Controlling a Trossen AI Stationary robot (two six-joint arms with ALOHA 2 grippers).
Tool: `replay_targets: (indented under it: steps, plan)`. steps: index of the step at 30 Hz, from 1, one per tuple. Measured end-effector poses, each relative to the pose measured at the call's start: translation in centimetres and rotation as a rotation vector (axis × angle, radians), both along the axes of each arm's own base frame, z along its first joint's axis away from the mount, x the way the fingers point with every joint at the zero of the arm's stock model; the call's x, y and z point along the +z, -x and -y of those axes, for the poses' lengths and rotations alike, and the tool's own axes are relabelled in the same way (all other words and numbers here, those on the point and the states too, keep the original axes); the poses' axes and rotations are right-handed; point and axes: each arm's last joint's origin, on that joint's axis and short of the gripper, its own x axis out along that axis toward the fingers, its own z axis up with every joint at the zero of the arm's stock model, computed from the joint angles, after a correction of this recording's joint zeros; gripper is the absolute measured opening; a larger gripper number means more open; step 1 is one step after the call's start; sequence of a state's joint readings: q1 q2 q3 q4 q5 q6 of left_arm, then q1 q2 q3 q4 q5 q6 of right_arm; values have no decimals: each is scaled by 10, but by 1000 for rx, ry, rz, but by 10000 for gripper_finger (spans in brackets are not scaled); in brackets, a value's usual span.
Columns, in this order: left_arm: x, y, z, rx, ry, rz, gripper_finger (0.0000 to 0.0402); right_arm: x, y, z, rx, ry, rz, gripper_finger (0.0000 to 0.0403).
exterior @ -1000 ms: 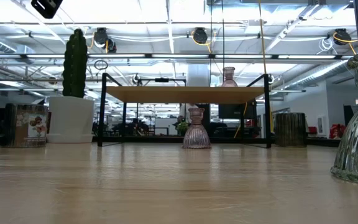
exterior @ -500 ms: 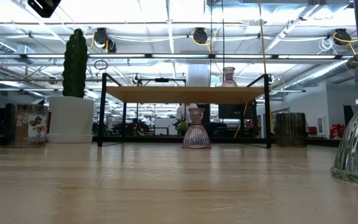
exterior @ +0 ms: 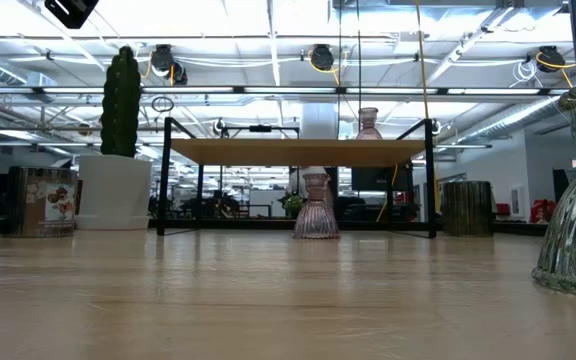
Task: Pick & Place candle stick holders
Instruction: Put the green scented candle on the shelf
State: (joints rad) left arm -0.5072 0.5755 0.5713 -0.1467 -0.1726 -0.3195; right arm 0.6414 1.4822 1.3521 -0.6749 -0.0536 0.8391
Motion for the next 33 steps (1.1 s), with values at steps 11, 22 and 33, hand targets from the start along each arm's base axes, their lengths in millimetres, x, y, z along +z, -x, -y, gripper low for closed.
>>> replay_targets:
  steps: [11, 22, 33]
  plan:
    - [0, 0, 0, 4, -1, 0, 21, -20, 4, 3, 117, 112, 2, 56]
    - [0, 0, 0, 5, -1, 0, 21, -34, -7, 22, 150, 174, 35, 135]
    - [0, 0, 0, 12, -3, 1, 21, -52, -24, 31, 218, 215, 4, 196]
